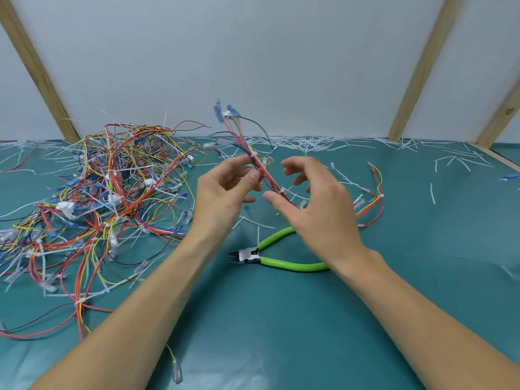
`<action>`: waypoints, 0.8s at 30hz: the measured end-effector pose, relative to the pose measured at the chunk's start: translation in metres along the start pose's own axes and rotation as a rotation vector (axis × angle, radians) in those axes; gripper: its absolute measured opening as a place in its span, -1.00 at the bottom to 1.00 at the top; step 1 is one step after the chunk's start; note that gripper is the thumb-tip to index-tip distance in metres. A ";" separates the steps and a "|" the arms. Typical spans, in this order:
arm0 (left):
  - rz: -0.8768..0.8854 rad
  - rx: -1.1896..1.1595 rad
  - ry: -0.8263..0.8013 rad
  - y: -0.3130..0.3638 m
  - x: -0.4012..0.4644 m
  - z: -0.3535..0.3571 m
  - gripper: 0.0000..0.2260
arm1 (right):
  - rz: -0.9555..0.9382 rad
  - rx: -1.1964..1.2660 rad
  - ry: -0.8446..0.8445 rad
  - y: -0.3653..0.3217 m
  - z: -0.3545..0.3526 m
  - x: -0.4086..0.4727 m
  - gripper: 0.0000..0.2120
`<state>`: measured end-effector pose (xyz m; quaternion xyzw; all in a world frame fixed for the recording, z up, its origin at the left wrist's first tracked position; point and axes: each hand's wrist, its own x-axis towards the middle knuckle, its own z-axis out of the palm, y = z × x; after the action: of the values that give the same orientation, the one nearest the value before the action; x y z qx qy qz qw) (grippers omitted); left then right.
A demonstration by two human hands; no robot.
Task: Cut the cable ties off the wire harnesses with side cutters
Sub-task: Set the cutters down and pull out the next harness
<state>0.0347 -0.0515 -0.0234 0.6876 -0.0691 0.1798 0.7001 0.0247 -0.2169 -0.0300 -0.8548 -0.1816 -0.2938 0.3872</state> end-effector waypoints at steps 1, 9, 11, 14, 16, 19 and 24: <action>0.048 0.053 -0.040 0.001 -0.002 0.003 -0.79 | 0.035 -0.004 -0.004 0.002 0.001 0.000 -0.66; 0.390 0.449 0.036 0.001 -0.012 0.009 -0.75 | 0.216 0.397 0.015 0.007 0.001 0.004 -0.91; 0.357 0.459 0.152 -0.001 -0.008 0.005 -0.77 | 0.328 0.603 -0.015 0.003 -0.001 0.007 -0.84; 0.266 0.386 0.242 -0.003 -0.001 -0.001 -0.83 | 0.529 0.869 -0.066 0.002 -0.005 0.013 -0.76; 0.202 0.325 0.220 -0.003 0.000 -0.001 -0.86 | 0.625 0.998 -0.100 0.004 -0.007 0.015 -0.75; 0.138 0.245 0.094 -0.003 -0.003 0.003 -0.81 | 0.726 1.179 -0.156 0.008 -0.011 0.018 -0.78; 0.134 0.223 -0.114 -0.002 -0.011 0.010 -0.82 | 0.826 1.371 -0.178 0.012 -0.016 0.023 -0.71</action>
<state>0.0267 -0.0633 -0.0281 0.7642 -0.1340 0.1933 0.6006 0.0432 -0.2350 -0.0139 -0.4452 -0.0207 0.1193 0.8872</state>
